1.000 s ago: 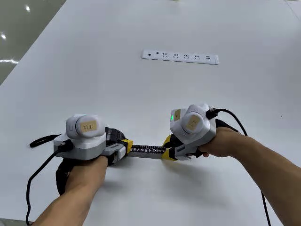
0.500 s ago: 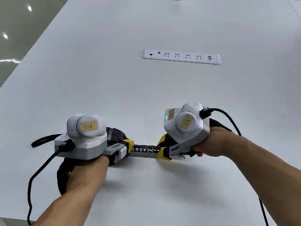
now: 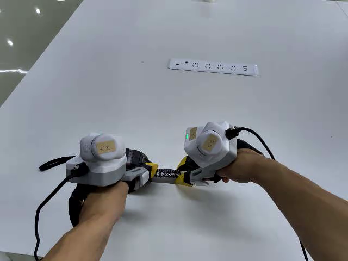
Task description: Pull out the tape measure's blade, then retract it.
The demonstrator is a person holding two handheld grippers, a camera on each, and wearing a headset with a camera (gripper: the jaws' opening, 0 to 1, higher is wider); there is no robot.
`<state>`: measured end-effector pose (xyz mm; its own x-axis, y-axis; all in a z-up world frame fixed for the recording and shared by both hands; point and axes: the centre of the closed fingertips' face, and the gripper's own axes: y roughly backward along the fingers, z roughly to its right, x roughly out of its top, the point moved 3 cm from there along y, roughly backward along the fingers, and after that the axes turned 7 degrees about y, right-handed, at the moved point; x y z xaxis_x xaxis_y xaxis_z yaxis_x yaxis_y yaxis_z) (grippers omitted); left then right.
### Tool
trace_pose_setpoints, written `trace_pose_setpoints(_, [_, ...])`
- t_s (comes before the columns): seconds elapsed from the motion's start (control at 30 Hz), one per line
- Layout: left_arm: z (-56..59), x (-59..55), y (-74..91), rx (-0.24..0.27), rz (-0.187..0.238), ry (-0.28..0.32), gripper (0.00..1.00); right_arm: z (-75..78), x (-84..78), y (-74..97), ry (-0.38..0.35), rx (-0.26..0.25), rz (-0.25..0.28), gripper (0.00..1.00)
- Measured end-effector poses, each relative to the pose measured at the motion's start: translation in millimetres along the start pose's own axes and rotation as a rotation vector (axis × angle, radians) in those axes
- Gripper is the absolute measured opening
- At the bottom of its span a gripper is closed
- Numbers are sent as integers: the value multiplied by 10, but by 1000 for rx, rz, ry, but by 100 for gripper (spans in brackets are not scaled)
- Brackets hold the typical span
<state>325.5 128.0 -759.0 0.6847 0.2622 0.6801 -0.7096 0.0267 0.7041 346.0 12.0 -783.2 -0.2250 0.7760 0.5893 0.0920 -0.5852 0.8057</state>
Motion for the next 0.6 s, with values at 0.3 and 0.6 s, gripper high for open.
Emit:
trace_pose_setpoints(0.3, [-4,2,-2,0,-1,4,60,20,77,-57,8,3,10,10])
trace_pose_setpoints(0.6, [-11,6,5,-1,-3,8,60,27,154,-103,16,4,21,10])
